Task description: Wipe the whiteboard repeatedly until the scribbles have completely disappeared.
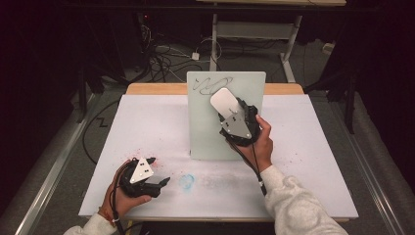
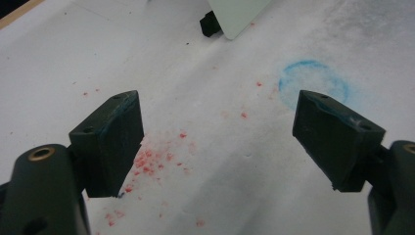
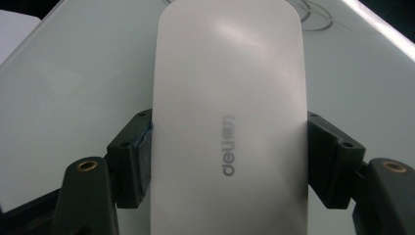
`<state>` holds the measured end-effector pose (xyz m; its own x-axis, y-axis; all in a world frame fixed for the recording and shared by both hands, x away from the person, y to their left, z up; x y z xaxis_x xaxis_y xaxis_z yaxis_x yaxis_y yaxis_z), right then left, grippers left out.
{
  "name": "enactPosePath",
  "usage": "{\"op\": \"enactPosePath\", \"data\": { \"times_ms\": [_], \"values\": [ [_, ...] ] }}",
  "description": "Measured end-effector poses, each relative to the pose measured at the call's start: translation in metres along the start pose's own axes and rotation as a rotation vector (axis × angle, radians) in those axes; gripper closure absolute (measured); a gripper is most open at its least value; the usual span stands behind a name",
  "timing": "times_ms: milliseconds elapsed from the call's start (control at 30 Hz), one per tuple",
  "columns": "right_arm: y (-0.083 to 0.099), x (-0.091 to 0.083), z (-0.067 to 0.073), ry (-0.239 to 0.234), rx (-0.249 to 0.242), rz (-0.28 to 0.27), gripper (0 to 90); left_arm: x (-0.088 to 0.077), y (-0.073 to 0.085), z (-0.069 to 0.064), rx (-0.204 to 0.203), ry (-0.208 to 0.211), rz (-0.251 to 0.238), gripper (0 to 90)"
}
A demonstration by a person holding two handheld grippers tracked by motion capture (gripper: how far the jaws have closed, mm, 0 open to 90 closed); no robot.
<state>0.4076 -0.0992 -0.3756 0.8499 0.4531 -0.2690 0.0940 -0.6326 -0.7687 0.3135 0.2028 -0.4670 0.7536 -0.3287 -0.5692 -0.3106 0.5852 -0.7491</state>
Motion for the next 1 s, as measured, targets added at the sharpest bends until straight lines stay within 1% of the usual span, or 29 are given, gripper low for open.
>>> {"op": "enactPosePath", "data": {
  "times_ms": [67, 133, 167, 200, 267, 367, 400, 467, 500, 533, 567, 633, 733, 800, 867, 1000],
  "values": [
    [0.0, 0.0, 0.0, -0.006, -0.008, 0.004, 30.8, 0.0, 0.0, 0.0, 0.001, -0.001, -0.001, 18.6],
    [-0.001, -0.001, -0.004, -0.026, -0.01, 0.004, 30.8, 0.0, 0.0, 0.0, 0.001, -0.001, -0.001, 18.6],
    [-0.002, -0.002, -0.006, -0.027, -0.018, 0.009, 30.8, 0.0, 0.0, 0.0, 0.0, -0.001, -0.001, 18.6],
    [-0.003, -0.002, -0.008, -0.016, -0.02, 0.013, 30.8, 0.0, 0.0, 0.0, -0.001, -0.001, -0.001, 18.6],
    [-0.004, -0.004, -0.017, -0.004, -0.006, 0.008, 30.8, -0.001, 0.0, 0.0, -0.001, -0.001, -0.001, 18.6],
    [-0.008, -0.008, -0.034, 0.036, 0.037, -0.007, 30.8, -0.001, 0.001, 0.0, -0.008, 0.001, -0.003, 18.6],
    [-0.009, -0.01, -0.04, 0.053, 0.06, -0.013, 30.8, -0.001, 0.001, 0.0, -0.008, 0.009, -0.002, 18.6],
    [-0.01, -0.013, -0.051, 0.08, 0.103, -0.029, 30.9, 0.0, 0.0, 0.0, -0.003, 0.003, 0.0, 18.6],
    [-0.011, -0.013, -0.055, 0.09, 0.131, -0.038, 30.8, 0.0, 0.0, 0.0, -0.003, 0.003, 0.0, 18.6],
    [-0.011, -0.014, -0.058, 0.089, 0.147, -0.043, 30.8, -0.001, 0.0, 0.0, -0.003, 0.003, -0.001, 18.6],
    [-0.013, -0.013, -0.059, 0.092, 0.15, -0.041, 30.8, -0.001, 0.0, 0.0, -0.004, 0.004, -0.002, 18.6],
    [-0.016, -0.012, -0.056, 0.102, 0.155, -0.04, 30.8, -0.001, 0.0, 0.0, -0.003, 0.003, 0.0, 18.6],
    [-0.02, -0.008, -0.05, 0.091, 0.146, -0.042, 30.8, -0.001, 0.0, 0.0, -0.004, 0.004, -0.001, 18.6],
    [-0.022, -0.004, -0.041, 0.071, 0.134, -0.042, 30.8, -0.001, 0.0, 0.0, -0.002, 0.004, -0.001, 18.6],
    [-0.025, 0.001, -0.032, 0.058, 0.112, -0.038, 30.8, 0.0, 0.0, 0.0, -0.002, 0.005, -0.001, 18.6],
    [-0.028, 0.007, -0.015, 0.033, 0.089, -0.035, 30.8, -0.001, 0.0, 0.0, -0.002, 0.006, -0.002, 18.6]
  ]
}}
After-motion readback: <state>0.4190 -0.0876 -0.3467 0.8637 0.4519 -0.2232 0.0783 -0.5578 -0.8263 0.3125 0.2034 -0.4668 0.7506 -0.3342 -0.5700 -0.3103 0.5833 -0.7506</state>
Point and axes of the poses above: each handheld gripper's, and its own axes: x roughly forward along the jaws, y roughly out of its underside, z roughly to its left, the point moved 1 cm from there along x, roughly forward along the jaws, and after that the axes turned 14 degrees about -y, right-handed, at the moved point
